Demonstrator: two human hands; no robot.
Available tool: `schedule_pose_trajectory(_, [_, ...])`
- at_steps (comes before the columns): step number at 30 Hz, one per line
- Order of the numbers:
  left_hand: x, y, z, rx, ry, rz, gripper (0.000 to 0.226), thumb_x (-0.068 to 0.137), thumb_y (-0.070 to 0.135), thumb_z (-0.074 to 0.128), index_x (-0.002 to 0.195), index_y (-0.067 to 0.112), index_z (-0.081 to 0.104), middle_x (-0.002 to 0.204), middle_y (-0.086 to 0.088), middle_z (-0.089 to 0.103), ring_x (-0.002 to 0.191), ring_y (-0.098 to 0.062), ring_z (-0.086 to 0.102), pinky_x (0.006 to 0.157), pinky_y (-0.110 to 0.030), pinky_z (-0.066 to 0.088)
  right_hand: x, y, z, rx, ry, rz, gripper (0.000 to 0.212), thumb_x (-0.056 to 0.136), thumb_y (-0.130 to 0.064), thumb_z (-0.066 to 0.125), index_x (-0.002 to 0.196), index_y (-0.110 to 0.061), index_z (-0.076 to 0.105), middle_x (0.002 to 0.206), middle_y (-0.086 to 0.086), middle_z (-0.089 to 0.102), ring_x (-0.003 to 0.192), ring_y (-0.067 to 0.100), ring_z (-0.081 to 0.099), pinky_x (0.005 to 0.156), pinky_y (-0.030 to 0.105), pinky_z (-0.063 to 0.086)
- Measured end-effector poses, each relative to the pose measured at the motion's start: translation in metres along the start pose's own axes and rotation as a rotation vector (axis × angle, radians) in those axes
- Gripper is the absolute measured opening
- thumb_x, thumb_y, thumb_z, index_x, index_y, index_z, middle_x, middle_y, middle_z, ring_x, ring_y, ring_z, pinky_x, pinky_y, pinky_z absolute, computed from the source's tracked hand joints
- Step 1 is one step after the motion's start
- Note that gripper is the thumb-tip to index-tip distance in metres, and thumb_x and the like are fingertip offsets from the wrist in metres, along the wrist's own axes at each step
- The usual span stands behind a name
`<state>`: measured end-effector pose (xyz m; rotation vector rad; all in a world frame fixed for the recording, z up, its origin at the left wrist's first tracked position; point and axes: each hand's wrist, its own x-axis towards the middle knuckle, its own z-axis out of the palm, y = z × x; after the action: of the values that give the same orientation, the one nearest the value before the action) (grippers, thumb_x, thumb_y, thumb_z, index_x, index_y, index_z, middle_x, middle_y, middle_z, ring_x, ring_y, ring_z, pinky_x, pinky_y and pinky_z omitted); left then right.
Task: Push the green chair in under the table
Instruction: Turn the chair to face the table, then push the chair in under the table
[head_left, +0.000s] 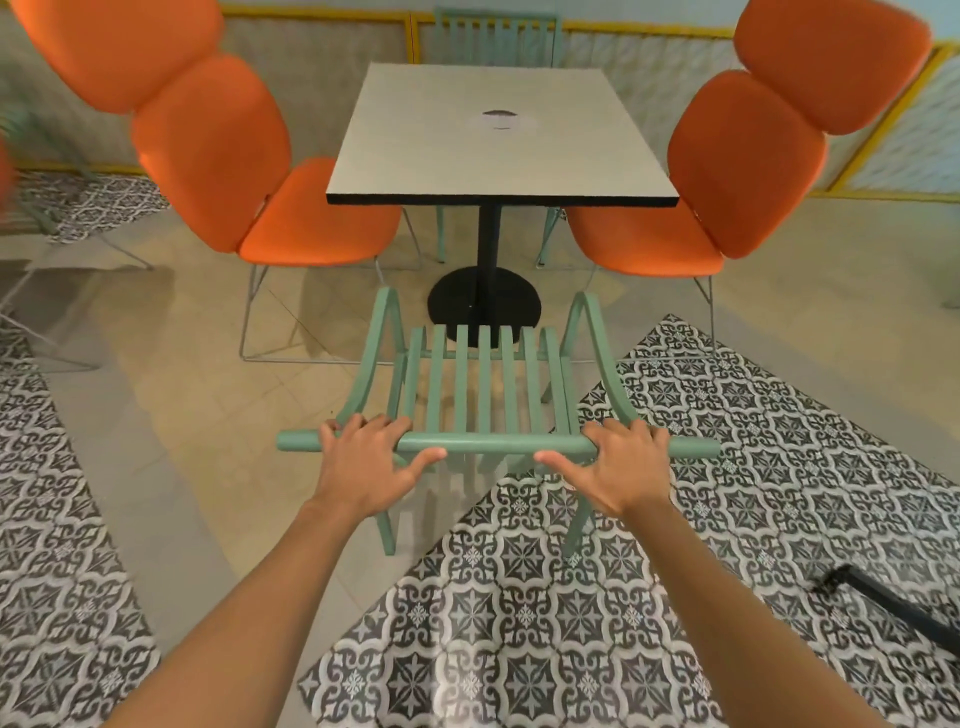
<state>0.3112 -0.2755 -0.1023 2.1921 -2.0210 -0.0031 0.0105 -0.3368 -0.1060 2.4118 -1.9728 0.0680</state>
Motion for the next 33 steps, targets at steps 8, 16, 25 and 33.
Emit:
schedule_pose_trajectory(8, [0.089,-0.002,0.009,0.002,-0.018,-0.015,0.078,0.075,0.086,0.015,0.108,0.032,0.062,0.101,0.006,0.069,0.093,-0.023,0.05,0.078,-0.043,0.028,0.091,0.011,0.005,0.028,0.041,-0.037,0.108,0.065,-0.098,0.008,0.114,-0.022,0.068,0.108,0.003,0.071,0.099,0.029,0.06,0.09,0.045,0.043])
schedule_pose_trajectory(16, [0.188,-0.012,0.02,-0.003,-0.009,-0.024,0.083,0.075,0.086,0.011,0.113,0.032,0.061,0.109,0.006,0.067,0.097,-0.024,0.05,0.079,-0.043,0.029,0.194,0.013,0.014,0.026,0.05,-0.035,0.094,0.067,-0.098,0.014,0.094,-0.028,0.07,0.085,-0.004,0.067,0.086,0.022,0.055,0.083,0.041,0.036])
schedule_pose_trajectory(25, [0.304,-0.03,0.031,-0.016,-0.01,-0.009,0.083,0.075,0.087,0.011,0.111,0.032,0.062,0.103,0.005,0.067,0.093,-0.023,0.049,0.078,-0.043,0.031,0.308,0.012,0.02,0.025,0.057,-0.02,0.091,0.067,-0.097,0.015,0.093,-0.029,0.068,0.085,-0.004,0.065,0.087,0.023,0.058,0.087,0.041,0.038])
schedule_pose_trajectory(33, [0.373,-0.036,0.037,-0.042,-0.011,0.007,0.076,0.076,0.087,0.015,0.105,0.032,0.06,0.1,0.005,0.067,0.094,-0.023,0.05,0.077,-0.042,0.027,0.373,0.015,0.023,0.047,0.028,-0.008,0.086,0.066,-0.098,0.015,0.085,-0.029,0.064,0.082,-0.005,0.062,0.087,0.022,0.055,0.089,0.044,0.038])
